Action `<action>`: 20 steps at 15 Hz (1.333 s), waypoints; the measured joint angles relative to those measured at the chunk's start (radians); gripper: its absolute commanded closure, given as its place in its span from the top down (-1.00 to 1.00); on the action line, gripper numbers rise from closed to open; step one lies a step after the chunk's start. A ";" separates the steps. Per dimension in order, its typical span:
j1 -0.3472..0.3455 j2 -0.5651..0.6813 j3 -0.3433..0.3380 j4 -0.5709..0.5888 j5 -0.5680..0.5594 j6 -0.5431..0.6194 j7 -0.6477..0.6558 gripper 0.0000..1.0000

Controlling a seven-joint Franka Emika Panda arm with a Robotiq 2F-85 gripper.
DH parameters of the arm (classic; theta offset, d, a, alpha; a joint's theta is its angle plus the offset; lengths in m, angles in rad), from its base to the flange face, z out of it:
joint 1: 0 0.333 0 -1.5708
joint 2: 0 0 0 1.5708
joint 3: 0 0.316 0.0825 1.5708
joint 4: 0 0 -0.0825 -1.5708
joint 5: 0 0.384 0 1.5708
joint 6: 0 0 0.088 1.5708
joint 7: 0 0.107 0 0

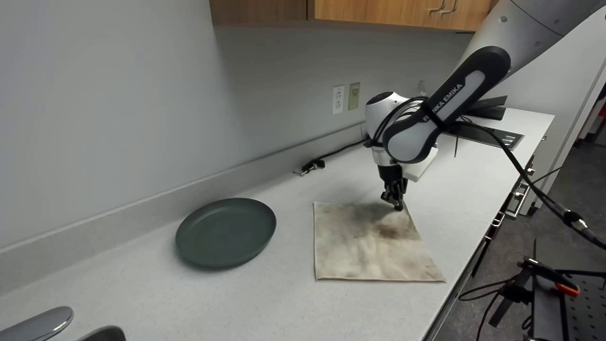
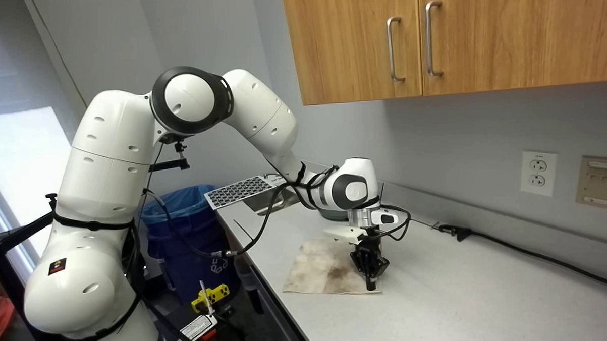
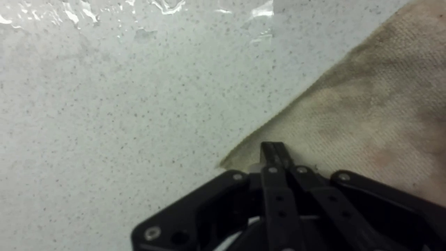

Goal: Spread the kitchen towel

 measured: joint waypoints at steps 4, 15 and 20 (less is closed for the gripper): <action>-0.002 0.008 -0.020 0.010 0.000 0.000 0.023 -1.00; 0.006 -0.034 -0.013 -0.002 0.000 -0.001 0.024 -1.00; 0.007 -0.142 0.016 -0.058 0.000 -0.008 -0.005 -1.00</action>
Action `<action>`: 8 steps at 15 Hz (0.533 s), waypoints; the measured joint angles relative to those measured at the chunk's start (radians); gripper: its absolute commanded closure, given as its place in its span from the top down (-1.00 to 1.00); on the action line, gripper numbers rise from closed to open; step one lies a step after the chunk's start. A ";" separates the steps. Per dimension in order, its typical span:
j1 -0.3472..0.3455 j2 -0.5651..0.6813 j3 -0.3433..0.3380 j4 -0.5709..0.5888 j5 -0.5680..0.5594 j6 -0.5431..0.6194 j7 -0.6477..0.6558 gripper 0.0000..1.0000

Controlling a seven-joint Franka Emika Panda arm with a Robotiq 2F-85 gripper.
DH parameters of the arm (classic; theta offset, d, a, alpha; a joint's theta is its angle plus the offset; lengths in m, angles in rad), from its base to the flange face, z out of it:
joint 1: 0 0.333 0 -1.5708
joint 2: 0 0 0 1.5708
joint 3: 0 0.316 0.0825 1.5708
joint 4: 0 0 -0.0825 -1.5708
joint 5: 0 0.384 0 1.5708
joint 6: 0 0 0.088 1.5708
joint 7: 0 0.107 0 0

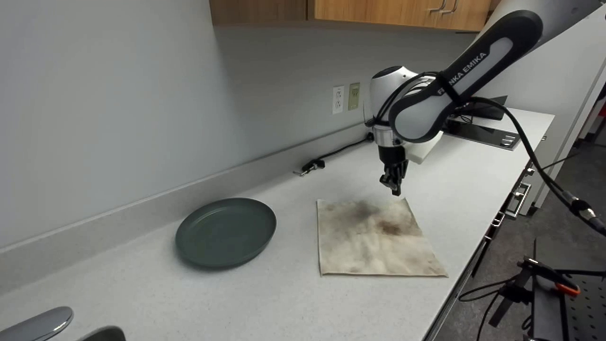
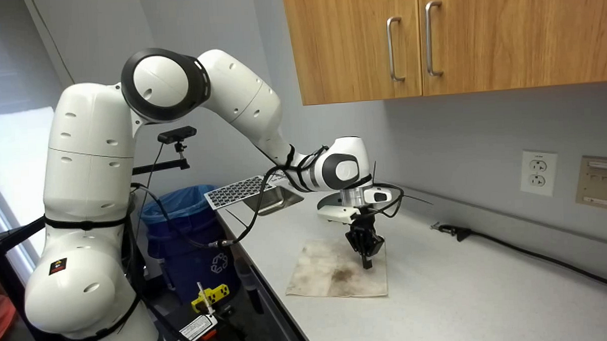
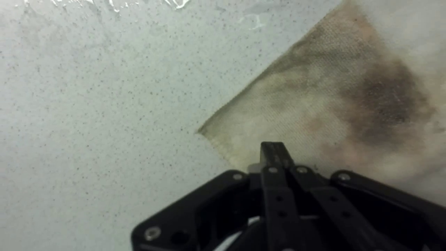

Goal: Spread the kitchen towel

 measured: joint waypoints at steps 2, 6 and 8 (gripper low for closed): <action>0.000 -0.054 0.019 -0.043 0.001 0.000 -0.027 -1.00; -0.004 -0.155 0.048 -0.141 0.046 0.000 -0.114 -1.00; -0.009 -0.204 0.058 -0.189 0.098 0.000 -0.177 -1.00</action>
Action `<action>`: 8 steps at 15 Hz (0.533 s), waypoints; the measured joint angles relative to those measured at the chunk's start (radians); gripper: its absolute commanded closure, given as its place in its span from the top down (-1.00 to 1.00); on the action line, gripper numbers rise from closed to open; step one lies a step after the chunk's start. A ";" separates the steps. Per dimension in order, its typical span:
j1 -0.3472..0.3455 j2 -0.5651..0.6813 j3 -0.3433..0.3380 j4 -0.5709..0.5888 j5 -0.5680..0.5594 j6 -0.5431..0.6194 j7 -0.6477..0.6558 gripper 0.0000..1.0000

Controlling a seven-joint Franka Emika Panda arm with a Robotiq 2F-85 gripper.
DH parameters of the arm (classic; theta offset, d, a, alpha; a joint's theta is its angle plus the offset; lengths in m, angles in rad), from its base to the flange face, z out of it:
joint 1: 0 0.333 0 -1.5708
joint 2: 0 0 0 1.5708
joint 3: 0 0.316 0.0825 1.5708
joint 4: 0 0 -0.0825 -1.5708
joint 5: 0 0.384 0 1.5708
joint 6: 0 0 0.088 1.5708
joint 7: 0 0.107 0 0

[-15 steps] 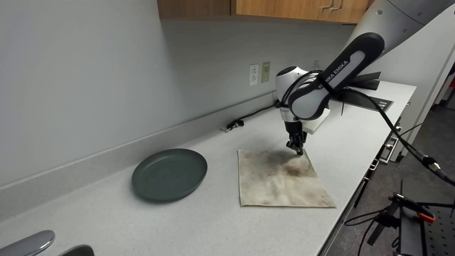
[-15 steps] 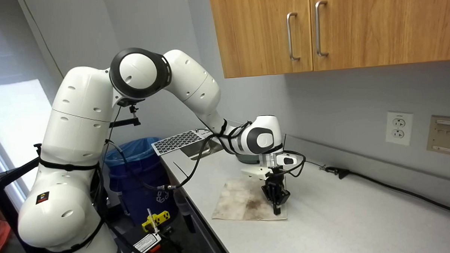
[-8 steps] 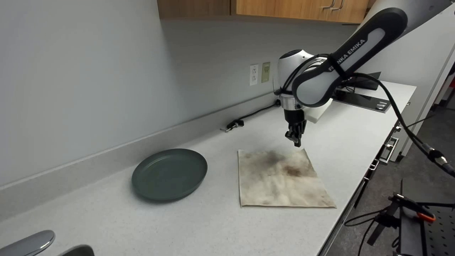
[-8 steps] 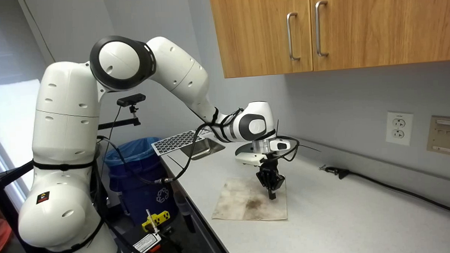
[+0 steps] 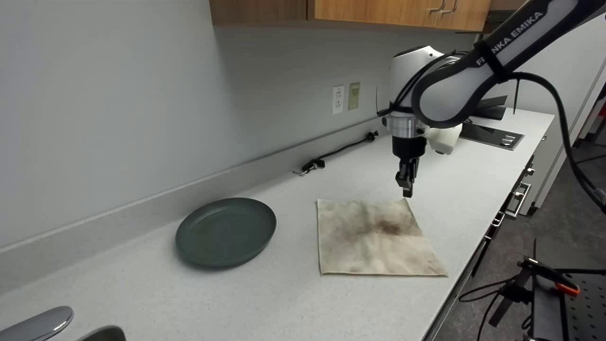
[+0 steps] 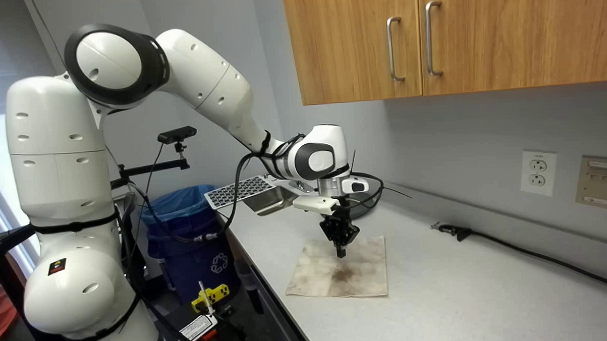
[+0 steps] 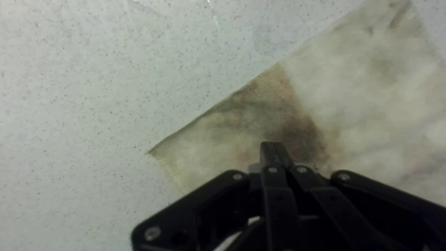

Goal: Spread the kitchen towel

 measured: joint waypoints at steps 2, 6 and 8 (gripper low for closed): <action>-0.008 -0.051 0.009 -0.046 0.073 0.000 -0.073 -1.00; -0.012 -0.151 0.020 -0.126 0.241 0.004 -0.216 -1.00; -0.011 -0.194 0.030 -0.157 0.306 0.014 -0.267 -1.00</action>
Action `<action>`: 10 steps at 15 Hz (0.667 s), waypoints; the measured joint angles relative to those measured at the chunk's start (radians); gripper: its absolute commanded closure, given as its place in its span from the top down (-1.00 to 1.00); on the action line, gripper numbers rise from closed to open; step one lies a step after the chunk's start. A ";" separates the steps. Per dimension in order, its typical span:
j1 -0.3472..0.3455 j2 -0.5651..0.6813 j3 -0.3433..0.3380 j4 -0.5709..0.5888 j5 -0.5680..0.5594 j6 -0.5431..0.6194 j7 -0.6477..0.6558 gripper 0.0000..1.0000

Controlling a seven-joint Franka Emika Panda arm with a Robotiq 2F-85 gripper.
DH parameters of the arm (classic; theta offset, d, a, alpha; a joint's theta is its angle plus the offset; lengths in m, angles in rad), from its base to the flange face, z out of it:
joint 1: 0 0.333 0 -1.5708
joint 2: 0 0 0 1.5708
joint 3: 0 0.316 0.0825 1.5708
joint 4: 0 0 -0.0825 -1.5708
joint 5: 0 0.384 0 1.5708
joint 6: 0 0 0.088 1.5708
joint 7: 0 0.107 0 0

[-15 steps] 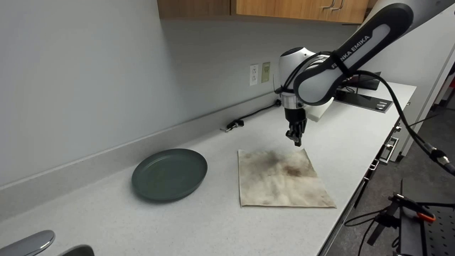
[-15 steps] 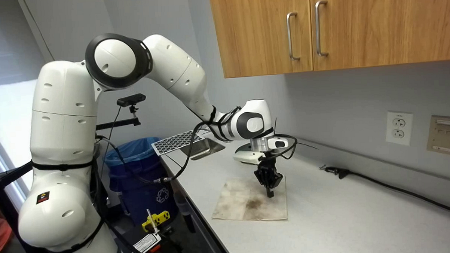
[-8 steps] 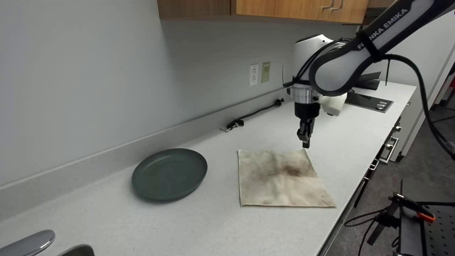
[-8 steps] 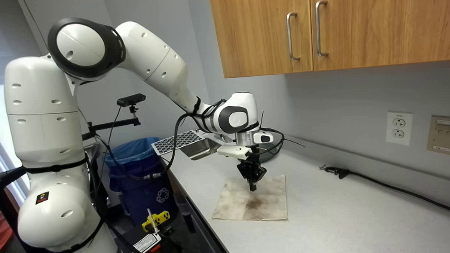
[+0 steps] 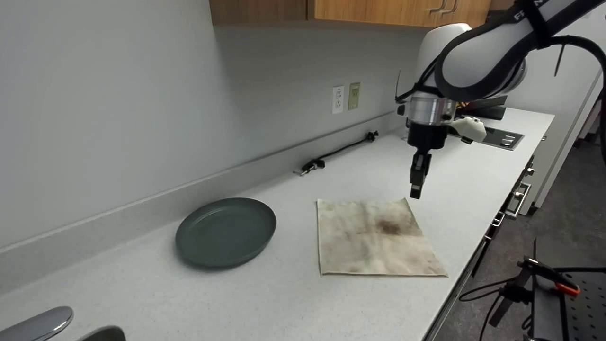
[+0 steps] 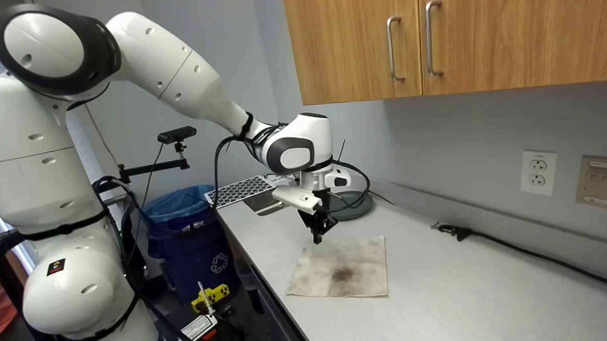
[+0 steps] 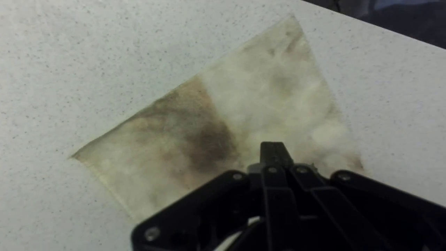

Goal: Spread the kitchen towel

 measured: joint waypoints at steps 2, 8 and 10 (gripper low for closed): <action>0.003 -0.033 0.007 -0.025 0.053 0.017 -0.050 -1.00; 0.052 -0.130 0.030 -0.115 0.140 0.124 -0.083 -1.00; 0.078 -0.137 0.035 -0.134 0.164 0.205 -0.085 -1.00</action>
